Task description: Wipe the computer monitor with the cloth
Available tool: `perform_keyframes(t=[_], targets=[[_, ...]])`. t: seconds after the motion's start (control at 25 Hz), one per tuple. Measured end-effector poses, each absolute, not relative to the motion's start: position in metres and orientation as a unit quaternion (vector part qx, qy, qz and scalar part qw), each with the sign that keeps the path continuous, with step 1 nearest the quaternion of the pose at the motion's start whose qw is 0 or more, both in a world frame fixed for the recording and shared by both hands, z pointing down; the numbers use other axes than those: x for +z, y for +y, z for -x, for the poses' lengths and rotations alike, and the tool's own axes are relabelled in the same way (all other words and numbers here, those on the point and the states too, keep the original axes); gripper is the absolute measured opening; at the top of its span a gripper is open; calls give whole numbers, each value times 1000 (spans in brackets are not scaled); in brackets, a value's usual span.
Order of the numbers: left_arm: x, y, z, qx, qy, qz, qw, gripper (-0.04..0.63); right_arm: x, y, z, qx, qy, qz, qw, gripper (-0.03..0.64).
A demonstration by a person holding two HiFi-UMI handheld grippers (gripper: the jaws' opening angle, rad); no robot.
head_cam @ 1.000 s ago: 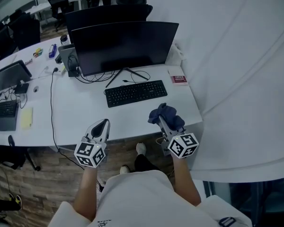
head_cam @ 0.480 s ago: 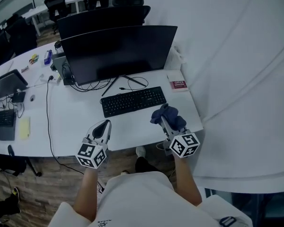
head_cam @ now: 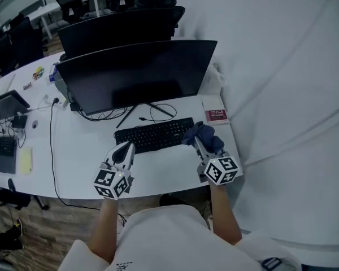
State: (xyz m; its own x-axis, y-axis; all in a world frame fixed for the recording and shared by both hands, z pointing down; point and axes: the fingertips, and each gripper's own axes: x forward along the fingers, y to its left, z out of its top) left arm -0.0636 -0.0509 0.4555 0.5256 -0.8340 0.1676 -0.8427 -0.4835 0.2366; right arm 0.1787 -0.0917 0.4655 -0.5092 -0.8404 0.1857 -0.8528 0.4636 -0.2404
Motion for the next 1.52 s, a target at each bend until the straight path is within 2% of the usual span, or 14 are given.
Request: perform_keyframes(t=[0.24,0.56,0.96,1.24,1.52], targets=[[446,-98,51,16,-509,-849,138,11,436,-169,-205,119,-866,-486,12,114],[401,-178,13,14,-510,-855,96,11,320,-283,-230,30,-869,-489,-65,114],[341,-243,-57,-11,-459,-887,51,11,244,-341,-247,-24,-865,-488,-118,114],[321,-263,-72,-22,-428,-903,44,11,214,-362,-250,-55,-843,-518,-133,114],[324,-268,-57,-7,-421,-906,46,11,235,-379,-239,-42,-829,-549,-96,114]])
